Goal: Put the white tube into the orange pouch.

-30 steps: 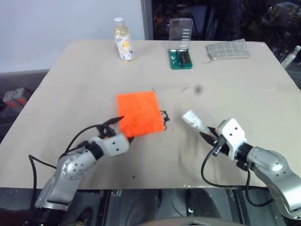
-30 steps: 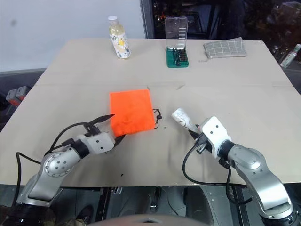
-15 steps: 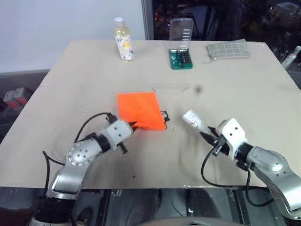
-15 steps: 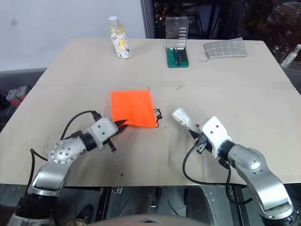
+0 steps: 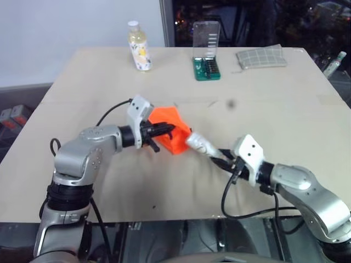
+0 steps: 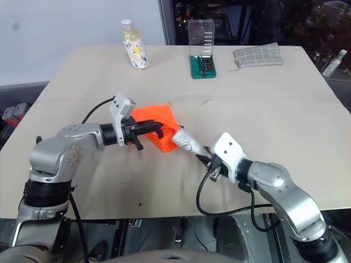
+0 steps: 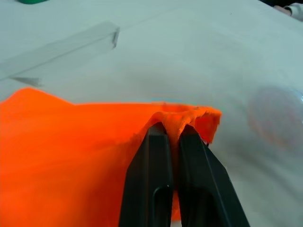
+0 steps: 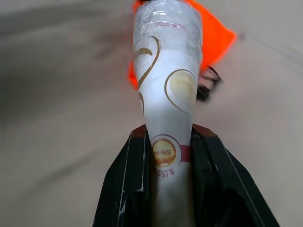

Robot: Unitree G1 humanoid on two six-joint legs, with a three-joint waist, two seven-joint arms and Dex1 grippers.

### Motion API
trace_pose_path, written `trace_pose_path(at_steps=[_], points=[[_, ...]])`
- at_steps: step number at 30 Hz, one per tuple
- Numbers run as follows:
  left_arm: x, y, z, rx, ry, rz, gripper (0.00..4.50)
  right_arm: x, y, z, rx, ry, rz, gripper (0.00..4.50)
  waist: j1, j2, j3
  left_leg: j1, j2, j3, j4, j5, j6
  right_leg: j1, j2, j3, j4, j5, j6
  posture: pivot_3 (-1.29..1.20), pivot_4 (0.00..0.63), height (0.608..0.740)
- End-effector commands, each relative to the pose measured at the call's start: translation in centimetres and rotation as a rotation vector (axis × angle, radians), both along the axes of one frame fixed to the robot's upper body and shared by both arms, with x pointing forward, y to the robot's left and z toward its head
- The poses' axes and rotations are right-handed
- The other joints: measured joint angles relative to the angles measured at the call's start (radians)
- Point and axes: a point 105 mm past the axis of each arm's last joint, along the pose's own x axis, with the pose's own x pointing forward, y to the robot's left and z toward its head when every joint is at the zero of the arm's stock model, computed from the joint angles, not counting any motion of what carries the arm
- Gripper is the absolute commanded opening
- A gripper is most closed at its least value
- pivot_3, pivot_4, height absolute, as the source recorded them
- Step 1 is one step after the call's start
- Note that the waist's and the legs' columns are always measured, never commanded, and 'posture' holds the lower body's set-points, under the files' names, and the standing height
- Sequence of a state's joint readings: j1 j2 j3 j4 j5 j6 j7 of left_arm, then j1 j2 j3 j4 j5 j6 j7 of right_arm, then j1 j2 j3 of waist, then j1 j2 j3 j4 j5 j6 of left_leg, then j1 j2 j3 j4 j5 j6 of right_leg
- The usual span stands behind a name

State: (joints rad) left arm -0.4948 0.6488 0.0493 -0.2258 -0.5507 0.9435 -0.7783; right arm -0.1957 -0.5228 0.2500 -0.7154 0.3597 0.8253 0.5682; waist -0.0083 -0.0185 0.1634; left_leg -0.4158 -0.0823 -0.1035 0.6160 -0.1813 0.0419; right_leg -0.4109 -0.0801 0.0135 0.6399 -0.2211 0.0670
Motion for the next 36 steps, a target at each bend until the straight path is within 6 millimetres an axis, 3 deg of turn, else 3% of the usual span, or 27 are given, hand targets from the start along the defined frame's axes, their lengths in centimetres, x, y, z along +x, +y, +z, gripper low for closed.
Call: trace_pose_path(at_steps=[1, 7, 9, 14, 19, 26, 27, 30, 32, 36], points=[[0.1, -0.4, 1.5, 0.002, -0.043, -0.027, 0.21, 0.6, 1.5, 0.2, 0.004, 0.017, 0.066, 0.92, -0.002, 0.0, 0.0, 0.0, 0.0, 0.0, 0.0, 0.0, 0.0, 0.0, 0.0, 0.0, 0.0, 0.0, 0.0, 0.0, 0.15, 0.74], [-1.0, -2.1, 1.5, 0.033, -0.067, -0.106, 0.21, 3.8, 2.1, -0.8, -0.053, 0.069, 0.005, 0.92, -0.002, 0.0, 0.0, 0.0, 0.0, 0.0, 0.0, 0.0, 0.0, -0.001, 0.0, 0.001, 0.0, 0.0, 0.0, 0.0, 0.15, 0.74], [-2.4, -2.5, 0.7, 0.056, -0.058, -0.159, 0.21, 4.9, 2.1, -0.9, -0.033, 0.102, -0.074, 0.92, -0.006, -0.001, 0.0, 0.0, 0.0, 0.001, -0.001, 0.0, 0.0, -0.001, 0.0, 0.002, 0.0, 0.0, -0.001, 0.0, 0.15, 0.74], [-4.5, -2.3, -1.5, 0.127, -0.051, -0.226, 0.21, 5.6, 2.0, -1.4, -0.045, 0.137, -0.131, 0.92, -0.004, 0.0, 0.0, -0.001, 0.0, 0.002, -0.004, 0.0, -0.001, -0.004, 0.0, 0.005, 0.001, 0.001, -0.001, 0.0, 0.15, 0.74], [-4.1, -2.7, -2.5, 0.142, -0.076, -0.209, 0.21, 6.8, 5.2, -1.8, -0.065, 0.097, -0.103, 0.92, -0.005, 0.0, 0.0, 0.0, 0.0, 0.003, -0.004, -0.003, -0.005, -0.004, 0.0, 0.005, 0.001, 0.001, -0.001, 0.0, 0.15, 0.74], [-3.5, -2.5, -3.1, 0.156, -0.091, -0.184, 0.21, 10.0, 9.0, -0.7, -0.025, -0.061, -0.101, 0.92, -0.008, -0.001, 0.0, 0.001, 0.0, 0.002, -0.004, -0.001, -0.005, -0.004, 0.002, 0.005, 0.002, 0.001, -0.001, 0.0, 0.15, 0.74], [-3.4, -2.4, -3.1, 0.158, -0.093, -0.18, 0.0, 10.4, 9.2, -0.8, -0.017, -0.058, -0.104, 1.42, -0.007, 0.0, 0.0, 0.001, 0.0, 0.002, -0.004, -0.001, -0.005, -0.004, 0.002, 0.005, 0.002, 0.001, -0.002, 0.0, 0.15, 0.74], [-3.1, -1.8, -3.1, 0.159, -0.096, -0.155, 0.0, 10.8, 9.3, -0.9, -0.005, -0.08, -0.099, 2.24, -0.008, 0.0, 0.0, 0.001, -0.001, 0.002, -0.004, -0.001, -0.005, -0.004, 0.002, 0.005, 0.001, 0.001, -0.002, 0.0, 0.15, 0.74], [-2.8, -1.5, -2.9, 0.136, -0.088, -0.136, 0.0, 10.5, 9.1, -0.4, 0.025, -0.106, -0.085, 3.22, -0.007, 0.0, 0.0, 0.001, -0.001, 0.002, -0.004, -0.001, -0.005, -0.004, 0.002, 0.005, 0.001, 0.001, -0.002, 0.0, 0.15, 0.74], [-1.3, -0.6, -1.1, -0.085, -0.08, -0.083, 0.0, 8.7, 5.5, 1.7, 0.077, -0.157, -0.096, 3.34, -0.002, 0.001, 0.001, 0.0, -0.001, 0.0, -0.004, -0.001, -0.006, -0.004, 0.002, 0.004, 0.002, 0.001, -0.002, 0.0, 0.15, 0.74]])
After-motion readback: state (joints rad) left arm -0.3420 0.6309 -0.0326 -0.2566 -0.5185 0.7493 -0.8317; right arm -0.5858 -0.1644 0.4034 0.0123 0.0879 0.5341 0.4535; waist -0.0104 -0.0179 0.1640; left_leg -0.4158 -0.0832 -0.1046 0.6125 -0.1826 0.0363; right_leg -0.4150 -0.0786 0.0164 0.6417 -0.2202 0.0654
